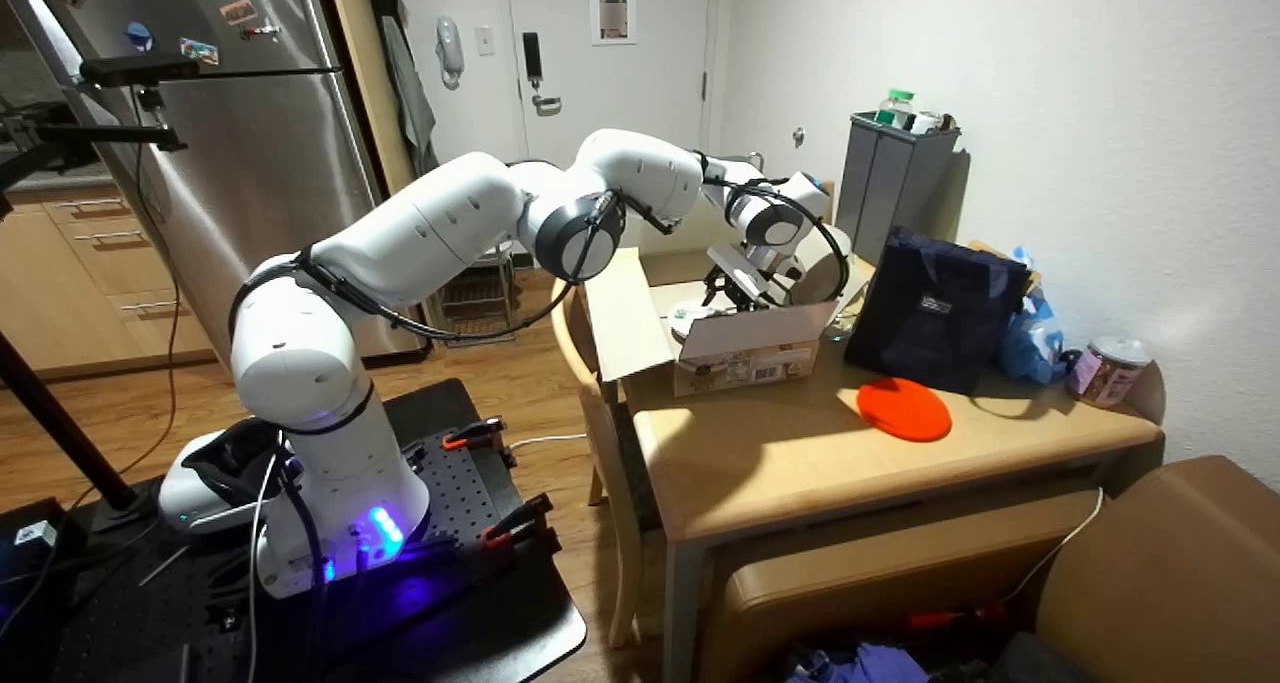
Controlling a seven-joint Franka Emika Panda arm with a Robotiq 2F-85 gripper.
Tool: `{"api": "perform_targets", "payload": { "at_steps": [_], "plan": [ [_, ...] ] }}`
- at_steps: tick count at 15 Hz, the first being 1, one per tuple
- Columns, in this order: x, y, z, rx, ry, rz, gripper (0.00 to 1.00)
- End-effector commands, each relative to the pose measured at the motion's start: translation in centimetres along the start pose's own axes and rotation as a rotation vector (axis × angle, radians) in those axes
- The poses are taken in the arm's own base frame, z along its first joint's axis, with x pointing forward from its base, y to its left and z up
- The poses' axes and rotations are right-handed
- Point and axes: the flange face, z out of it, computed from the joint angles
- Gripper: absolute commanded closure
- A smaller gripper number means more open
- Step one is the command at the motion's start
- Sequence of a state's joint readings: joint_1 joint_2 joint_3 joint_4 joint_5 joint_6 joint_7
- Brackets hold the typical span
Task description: Put the thing in the box on the table
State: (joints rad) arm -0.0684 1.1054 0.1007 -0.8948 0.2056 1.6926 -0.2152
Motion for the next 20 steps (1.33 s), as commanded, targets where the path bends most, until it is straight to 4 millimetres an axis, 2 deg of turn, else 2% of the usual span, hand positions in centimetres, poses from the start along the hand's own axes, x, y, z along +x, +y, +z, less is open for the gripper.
{"api": "perform_targets", "payload": {
  "at_steps": [1,4,9,10,12,20],
  "plan": [
    [0.0,0.5,-0.3,0.005,-0.008,0.008,0.34],
    [0.0,0.7,-0.3,0.005,-0.007,0.011,0.59],
    [-0.1,0.8,-0.3,0.007,-0.006,0.015,0.95],
    [-0.1,0.8,-0.3,0.008,-0.006,0.013,0.94],
    [-0.1,0.9,-0.5,0.003,-0.006,0.013,1.0],
    [-0.2,0.7,-1.4,-0.005,0.003,0.019,0.99]
  ]
}}
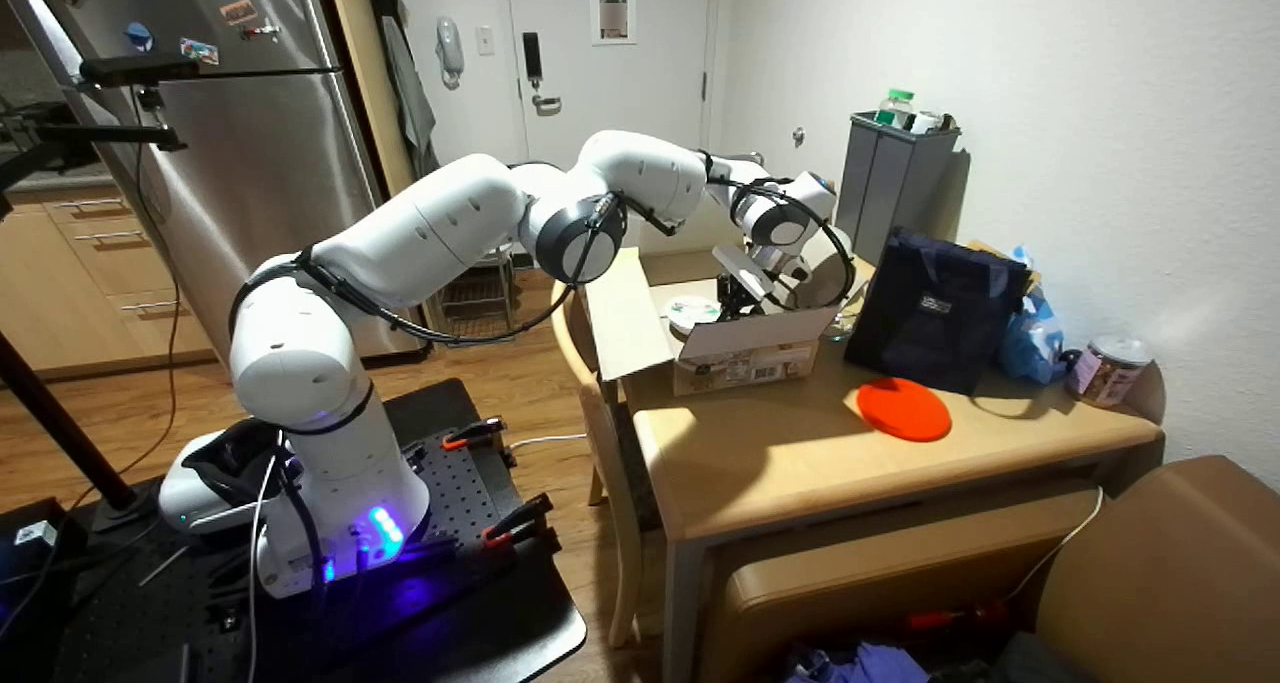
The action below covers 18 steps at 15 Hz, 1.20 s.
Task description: Put the thing in the box on the table
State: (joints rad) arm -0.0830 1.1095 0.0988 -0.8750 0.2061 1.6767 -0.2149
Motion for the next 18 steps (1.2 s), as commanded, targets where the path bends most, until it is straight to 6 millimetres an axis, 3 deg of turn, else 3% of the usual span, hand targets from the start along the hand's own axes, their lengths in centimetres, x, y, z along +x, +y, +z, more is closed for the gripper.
{"api": "perform_targets", "payload": {
  "at_steps": [1,10,18],
  "plan": [
    [-0.1,-0.6,-0.9,-0.011,0.001,0.006,0.99],
    [-0.8,-2.8,-6.1,-0.055,0.065,-0.02,0.99],
    [-1.3,-3.9,-8.7,-0.089,0.101,-0.031,0.99]
  ]
}}
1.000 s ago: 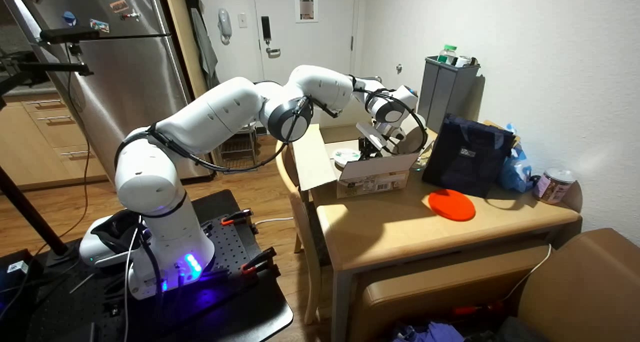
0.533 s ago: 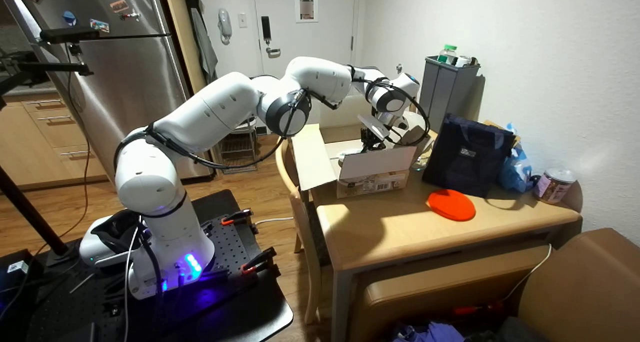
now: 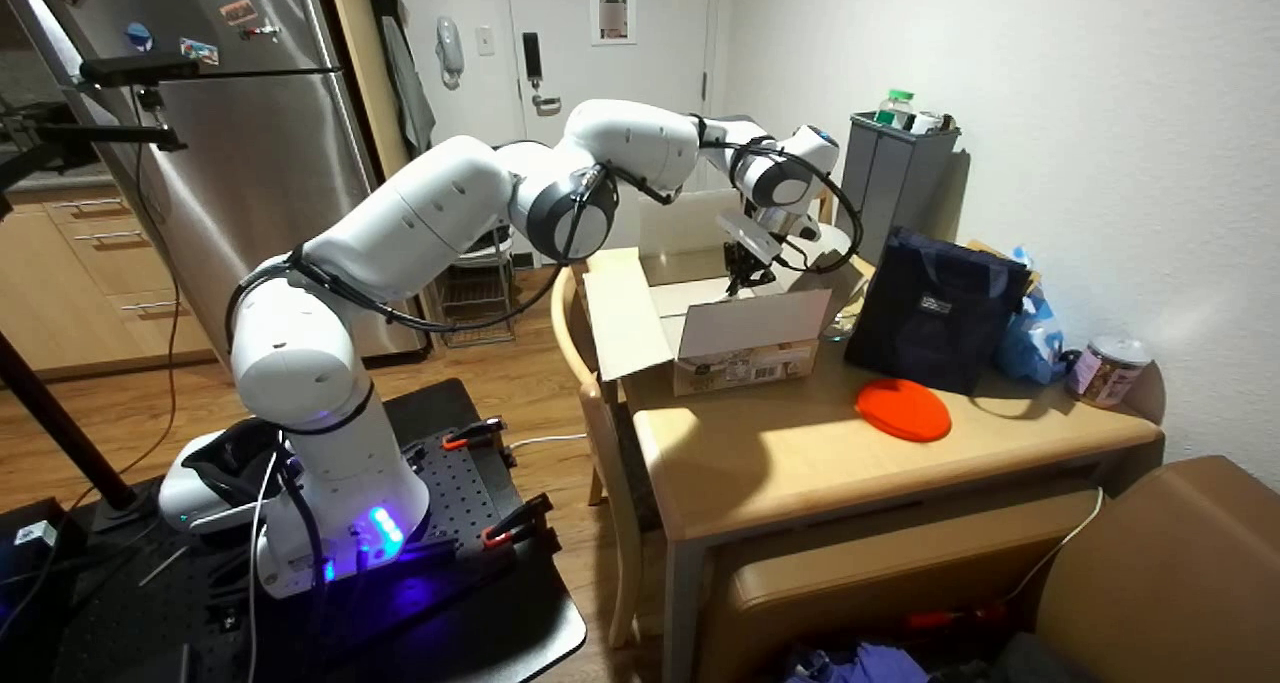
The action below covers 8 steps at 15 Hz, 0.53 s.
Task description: Put the thing in the box on the table
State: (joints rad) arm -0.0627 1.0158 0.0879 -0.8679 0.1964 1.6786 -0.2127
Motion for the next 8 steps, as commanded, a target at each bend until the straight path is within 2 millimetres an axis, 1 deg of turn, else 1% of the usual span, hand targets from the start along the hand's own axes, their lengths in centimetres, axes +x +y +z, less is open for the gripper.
{"api": "perform_targets", "payload": {
  "at_steps": [1,5,8],
  "plan": [
    [-0.5,-0.7,-2.4,-0.05,0.017,0.005,0.99],
    [-0.7,-1.0,-3.8,-0.08,0.033,0.002,0.99],
    [-1.0,-1.4,-5.3,-0.099,0.053,0.0,0.99]
  ]
}}
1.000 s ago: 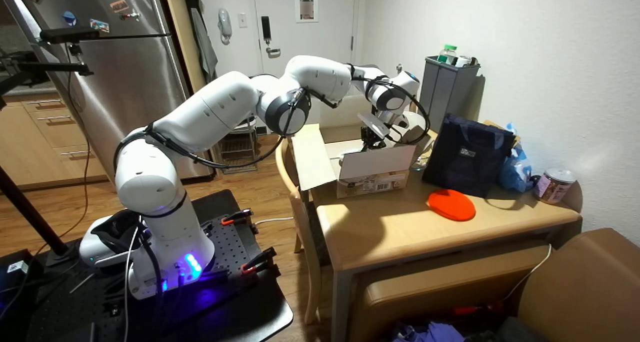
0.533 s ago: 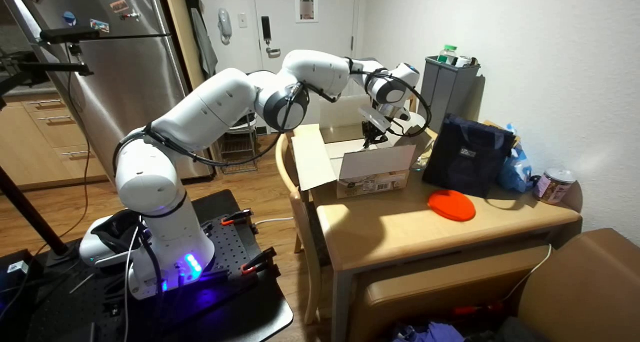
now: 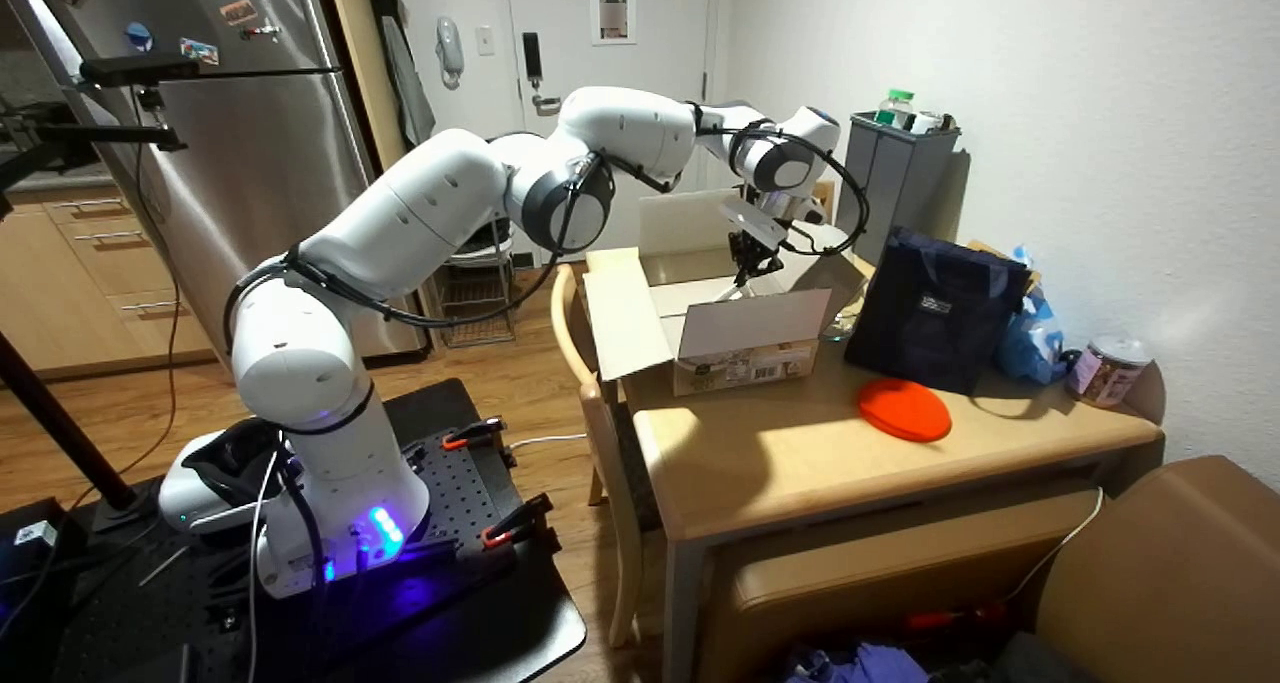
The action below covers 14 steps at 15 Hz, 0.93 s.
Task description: Put the thing in the box on the table
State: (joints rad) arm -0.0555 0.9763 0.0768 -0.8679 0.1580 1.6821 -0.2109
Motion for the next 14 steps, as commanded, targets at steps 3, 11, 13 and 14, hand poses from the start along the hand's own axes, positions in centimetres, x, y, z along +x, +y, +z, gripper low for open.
{"api": "perform_targets", "payload": {
  "at_steps": [3,11,13,14],
  "plan": [
    [-1.0,-1.0,-4.4,-0.055,0.047,0.014,0.99],
    [-4.4,0.2,-12.9,-0.103,0.132,0.14,0.99],
    [-5.7,0.2,-15.5,-0.116,0.157,0.183,0.99],
    [-6.4,0.2,-16.7,-0.122,0.168,0.203,0.99]
  ]
}}
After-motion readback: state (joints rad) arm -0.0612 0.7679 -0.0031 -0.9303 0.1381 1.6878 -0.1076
